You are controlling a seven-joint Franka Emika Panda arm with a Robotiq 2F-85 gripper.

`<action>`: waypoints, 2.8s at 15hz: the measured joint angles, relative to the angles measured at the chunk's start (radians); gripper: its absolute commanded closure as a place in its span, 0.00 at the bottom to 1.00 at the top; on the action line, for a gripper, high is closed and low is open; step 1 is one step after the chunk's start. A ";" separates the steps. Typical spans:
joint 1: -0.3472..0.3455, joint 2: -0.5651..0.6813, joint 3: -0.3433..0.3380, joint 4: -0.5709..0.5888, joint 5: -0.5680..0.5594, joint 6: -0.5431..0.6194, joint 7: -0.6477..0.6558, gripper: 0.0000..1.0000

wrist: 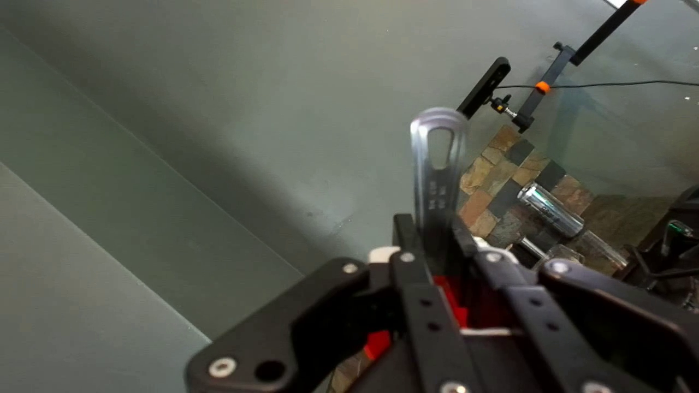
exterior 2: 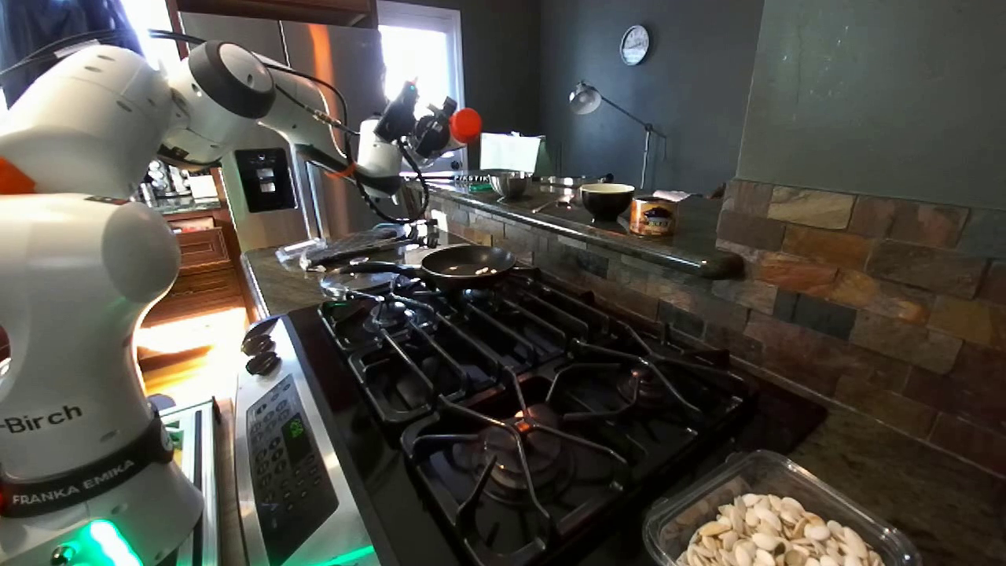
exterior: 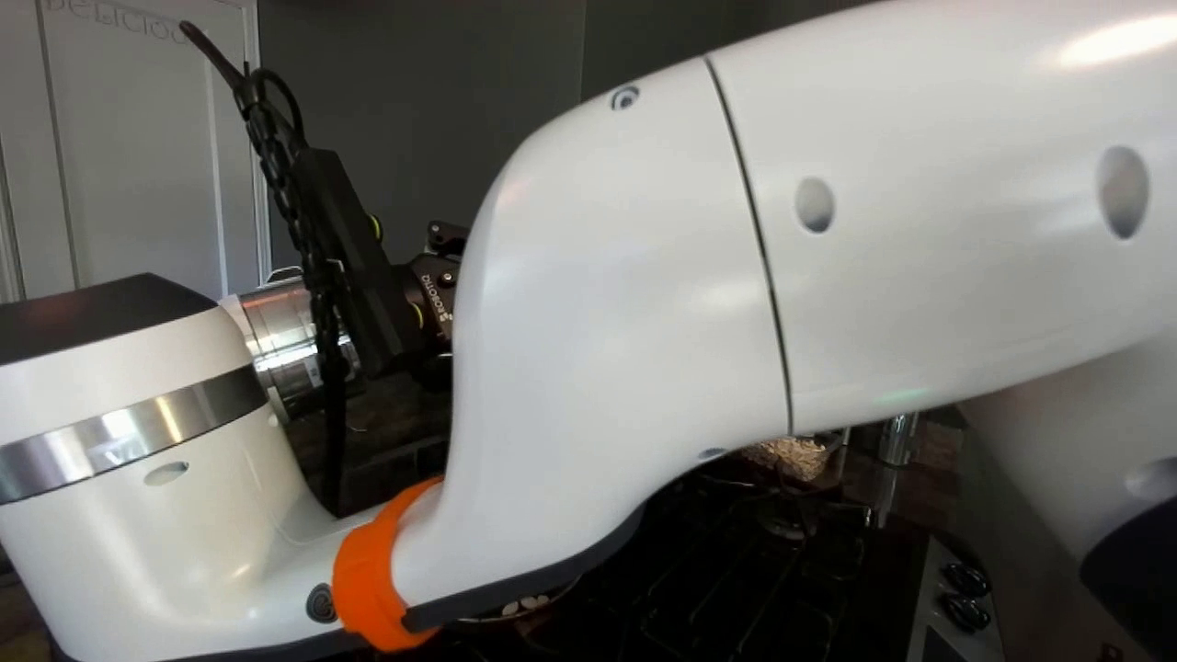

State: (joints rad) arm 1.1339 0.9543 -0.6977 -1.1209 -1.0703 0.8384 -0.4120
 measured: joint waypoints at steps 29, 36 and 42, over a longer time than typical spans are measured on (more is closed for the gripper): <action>0.014 0.004 -0.164 0.103 0.320 0.000 0.050 0.96; 0.008 -0.102 -0.164 0.114 0.545 0.101 0.283 0.96; -0.006 -0.184 -0.164 0.053 0.655 0.395 0.437 0.96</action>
State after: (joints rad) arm 1.1276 0.7705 -0.8616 -1.0683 -0.4155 1.2334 0.0247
